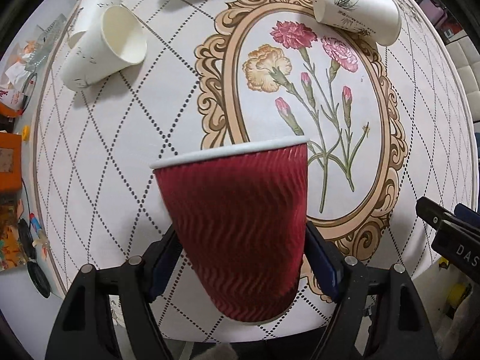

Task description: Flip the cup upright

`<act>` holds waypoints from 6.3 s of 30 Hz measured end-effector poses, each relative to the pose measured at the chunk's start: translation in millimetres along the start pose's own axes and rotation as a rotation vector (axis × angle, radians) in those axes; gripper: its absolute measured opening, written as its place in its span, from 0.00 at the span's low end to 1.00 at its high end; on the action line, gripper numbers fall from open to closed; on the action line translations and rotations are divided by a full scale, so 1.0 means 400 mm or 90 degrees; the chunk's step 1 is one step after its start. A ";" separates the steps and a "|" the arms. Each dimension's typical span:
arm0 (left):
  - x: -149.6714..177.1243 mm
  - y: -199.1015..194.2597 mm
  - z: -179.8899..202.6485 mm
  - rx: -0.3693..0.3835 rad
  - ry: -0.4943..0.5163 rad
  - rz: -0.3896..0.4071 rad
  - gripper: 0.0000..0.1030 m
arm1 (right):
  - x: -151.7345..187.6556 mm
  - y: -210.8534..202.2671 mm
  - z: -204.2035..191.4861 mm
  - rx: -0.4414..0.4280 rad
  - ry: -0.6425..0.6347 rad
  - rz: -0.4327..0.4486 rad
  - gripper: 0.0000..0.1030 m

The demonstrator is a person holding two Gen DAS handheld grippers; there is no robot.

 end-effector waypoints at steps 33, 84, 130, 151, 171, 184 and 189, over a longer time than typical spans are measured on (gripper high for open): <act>0.031 -0.196 -0.056 -0.020 -0.077 0.064 0.95 | 0.003 -0.091 -0.015 -0.042 -0.010 0.011 0.86; 0.211 -0.063 -0.458 -0.051 -0.138 0.003 1.00 | 0.171 -0.165 -0.512 -0.108 -0.139 -0.017 0.70; 0.155 -0.036 -0.414 -0.052 -0.123 0.019 1.00 | 0.170 -0.210 -0.391 -0.202 -0.061 0.310 0.83; 0.380 -0.581 -0.218 -0.135 -0.147 0.262 1.00 | 0.370 -0.673 -0.108 -0.174 -0.118 0.385 1.00; 0.559 -0.842 -0.111 -0.162 -0.161 0.393 1.00 | 0.549 -0.973 0.077 -0.222 -0.129 0.469 1.00; 0.577 -0.854 -0.092 -0.172 -0.165 0.400 1.00 | 0.558 -0.992 0.096 -0.222 -0.129 0.473 1.00; 0.583 -0.850 -0.092 -0.170 -0.170 0.395 1.00 | 0.567 -1.000 0.103 -0.222 -0.131 0.471 1.00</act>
Point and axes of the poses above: each gripper's, at about its wrist camera, not at the fingertips, and y roughly the way its jaws point, z to its right, x to its underside, the point moved 2 cm from there along y, roughly the way its jaws point, and after that the axes turned 13 degrees about y, right-handed, at the moved point
